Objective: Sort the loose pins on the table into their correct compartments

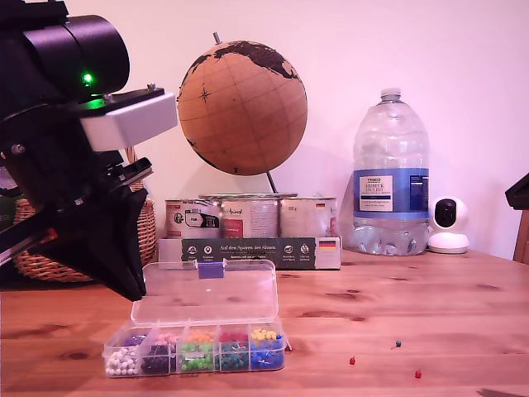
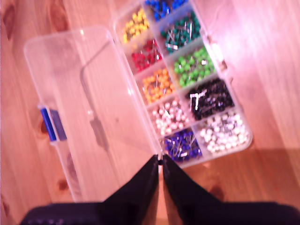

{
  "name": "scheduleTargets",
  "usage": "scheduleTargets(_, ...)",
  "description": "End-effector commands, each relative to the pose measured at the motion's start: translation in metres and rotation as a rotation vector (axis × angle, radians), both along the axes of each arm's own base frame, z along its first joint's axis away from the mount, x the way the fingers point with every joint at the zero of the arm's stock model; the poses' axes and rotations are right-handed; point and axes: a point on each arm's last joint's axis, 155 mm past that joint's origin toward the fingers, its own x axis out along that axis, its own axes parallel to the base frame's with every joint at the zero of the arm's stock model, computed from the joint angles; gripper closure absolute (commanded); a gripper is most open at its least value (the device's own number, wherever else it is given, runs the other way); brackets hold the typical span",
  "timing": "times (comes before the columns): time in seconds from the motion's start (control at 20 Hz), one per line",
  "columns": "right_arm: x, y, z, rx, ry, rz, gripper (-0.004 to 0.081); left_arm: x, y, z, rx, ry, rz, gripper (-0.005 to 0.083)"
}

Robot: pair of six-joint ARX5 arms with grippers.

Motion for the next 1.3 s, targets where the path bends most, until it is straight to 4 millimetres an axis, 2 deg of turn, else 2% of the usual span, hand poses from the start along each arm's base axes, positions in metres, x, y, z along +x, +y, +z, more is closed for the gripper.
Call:
scheduleTargets(0.0, 0.0, 0.001, 0.004, 0.003, -0.007, 0.005, 0.0782, -0.006, -0.001, -0.007, 0.001, 0.03, -0.01, 0.0795)
scheduleTargets(0.4, 0.0, 0.001, 0.004, 0.003, -0.007, 0.004, 0.0782, -0.01, 0.002, -0.02, 0.027, 0.07, -0.015, 0.0795)
scheduleTargets(0.95, 0.0, 0.001, 0.004, 0.003, -0.008, 0.004, 0.0782, -0.003, -0.002, -0.016, 0.009, 0.035, -0.013, 0.0781)
scheduleTargets(1.1, 0.0, 0.001, 0.004, 0.003, -0.008, 0.005, 0.0782, -0.005, 0.001, -0.018, 0.025, 0.043, -0.009, 0.0727)
scheduleTargets(1.25, 0.0, 0.001, 0.004, 0.003, -0.007, 0.004, 0.0782, -0.007, 0.003, -0.02, 0.032, 0.054, -0.008, 0.0714)
